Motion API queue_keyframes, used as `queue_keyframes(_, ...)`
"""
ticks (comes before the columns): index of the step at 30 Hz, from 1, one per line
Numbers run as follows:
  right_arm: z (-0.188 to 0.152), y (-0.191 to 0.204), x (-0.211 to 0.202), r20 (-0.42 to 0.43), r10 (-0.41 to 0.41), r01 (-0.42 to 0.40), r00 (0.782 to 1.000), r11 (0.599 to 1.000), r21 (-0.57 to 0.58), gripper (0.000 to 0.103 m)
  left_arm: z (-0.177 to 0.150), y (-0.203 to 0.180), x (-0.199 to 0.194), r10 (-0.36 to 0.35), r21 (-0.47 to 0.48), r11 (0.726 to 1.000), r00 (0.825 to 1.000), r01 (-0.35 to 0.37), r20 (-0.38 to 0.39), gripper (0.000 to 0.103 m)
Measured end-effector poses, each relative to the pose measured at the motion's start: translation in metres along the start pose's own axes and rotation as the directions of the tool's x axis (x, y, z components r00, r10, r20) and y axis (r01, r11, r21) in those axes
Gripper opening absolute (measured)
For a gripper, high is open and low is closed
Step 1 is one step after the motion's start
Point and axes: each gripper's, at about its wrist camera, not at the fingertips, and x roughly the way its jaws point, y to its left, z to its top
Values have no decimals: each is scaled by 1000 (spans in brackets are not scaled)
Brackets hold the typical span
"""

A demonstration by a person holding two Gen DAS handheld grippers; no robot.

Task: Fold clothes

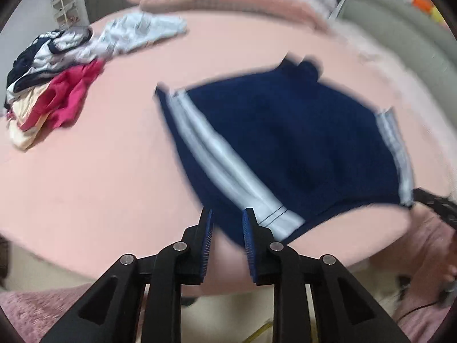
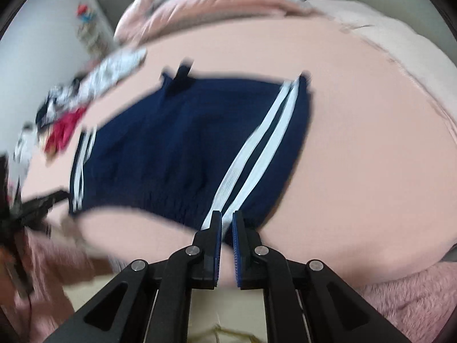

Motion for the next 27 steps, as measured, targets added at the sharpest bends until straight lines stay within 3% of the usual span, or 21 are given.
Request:
queue_keyframes(2,6,-6,-1,34,-34,33,999,999,33,17,5,-16,-2,-63,30,998,998,62,32,20)
queue_keyframes(4,4,-16,9,-30,-56,58,998,996,65,18,8,-36,2,-105,84,991,994,103,22,20)
queue_keyframes(6,0,-27,7,-38,15,-9,999,991,136,18,10,-63,6,-162,149,976,987,160,0,20)
queue_keyframes(7,-2,-34,5,-34,98,-90,995,979,181,18,11,-75,8,-188,177,966,982,187,-12,20)
queue_keyframes(10,-10,-58,11,-19,312,-288,950,897,335,29,15,-112,20,-249,241,936,966,258,-66,20)
queue_keyframes(13,-18,-78,15,-8,283,-253,959,870,423,29,27,-144,36,-289,283,907,950,311,-117,20)
queue_keyframes(15,-19,-97,9,45,254,-244,966,841,482,29,38,-167,44,-337,285,886,931,365,-143,20)
queue_keyframes(17,-16,-113,5,59,189,-192,980,838,510,29,46,-191,51,-365,281,874,917,397,-160,21)
queue_keyframes(18,-14,-121,2,54,144,-151,988,841,519,29,50,-204,56,-372,278,870,912,407,-171,27)
queue_keyframes(19,-18,-128,-3,51,102,-114,993,841,529,29,53,-218,62,-357,283,874,917,396,-180,38)
queue_keyframes(21,-17,-143,-6,51,62,-80,997,822,564,29,60,-244,72,-318,319,877,932,359,-176,47)
queue_keyframes(27,-10,-153,-8,49,44,-64,998,839,540,29,65,-299,96,-184,400,884,967,241,-176,47)
